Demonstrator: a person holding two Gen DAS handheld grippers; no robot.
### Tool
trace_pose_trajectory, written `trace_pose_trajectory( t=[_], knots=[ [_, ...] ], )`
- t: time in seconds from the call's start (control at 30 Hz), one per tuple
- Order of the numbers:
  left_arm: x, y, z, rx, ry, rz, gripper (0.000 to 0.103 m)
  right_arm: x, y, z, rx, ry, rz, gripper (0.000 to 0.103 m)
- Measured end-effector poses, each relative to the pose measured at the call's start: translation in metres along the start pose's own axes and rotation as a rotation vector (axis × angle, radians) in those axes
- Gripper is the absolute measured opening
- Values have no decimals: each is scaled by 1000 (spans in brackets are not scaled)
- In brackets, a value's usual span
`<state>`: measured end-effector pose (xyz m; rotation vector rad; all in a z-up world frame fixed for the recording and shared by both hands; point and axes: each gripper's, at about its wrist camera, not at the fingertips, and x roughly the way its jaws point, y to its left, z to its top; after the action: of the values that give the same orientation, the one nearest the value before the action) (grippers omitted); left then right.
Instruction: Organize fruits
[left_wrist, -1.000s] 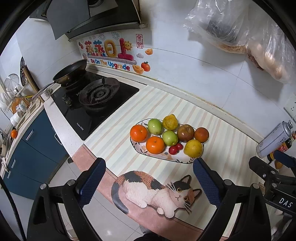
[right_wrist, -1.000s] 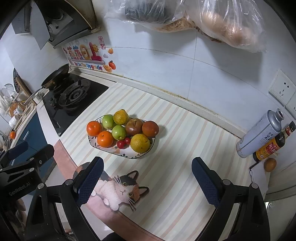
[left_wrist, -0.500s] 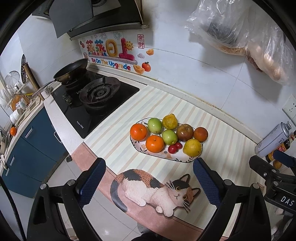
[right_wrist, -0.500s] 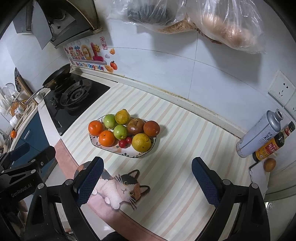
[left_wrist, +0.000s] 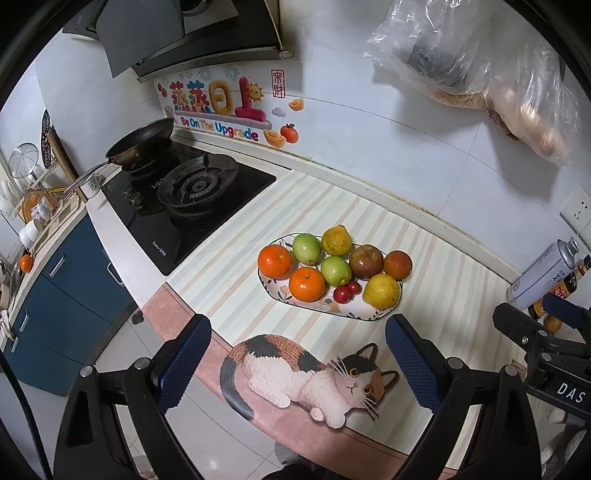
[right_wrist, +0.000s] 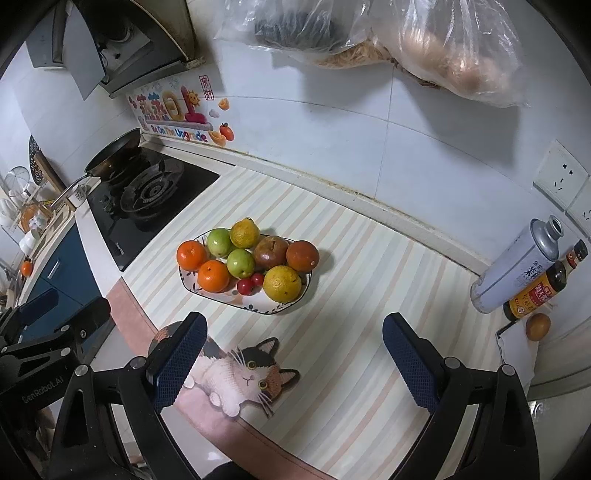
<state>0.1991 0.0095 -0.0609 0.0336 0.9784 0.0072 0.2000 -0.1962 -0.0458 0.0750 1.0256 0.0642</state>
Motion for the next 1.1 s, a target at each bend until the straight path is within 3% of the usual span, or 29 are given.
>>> trace_pose_trajectory(
  t=[1.1],
  knots=[
    [-21, -4, 0, 9, -49, -1, 97, -14, -1, -3, -7, -29, 30, 98]
  ],
)
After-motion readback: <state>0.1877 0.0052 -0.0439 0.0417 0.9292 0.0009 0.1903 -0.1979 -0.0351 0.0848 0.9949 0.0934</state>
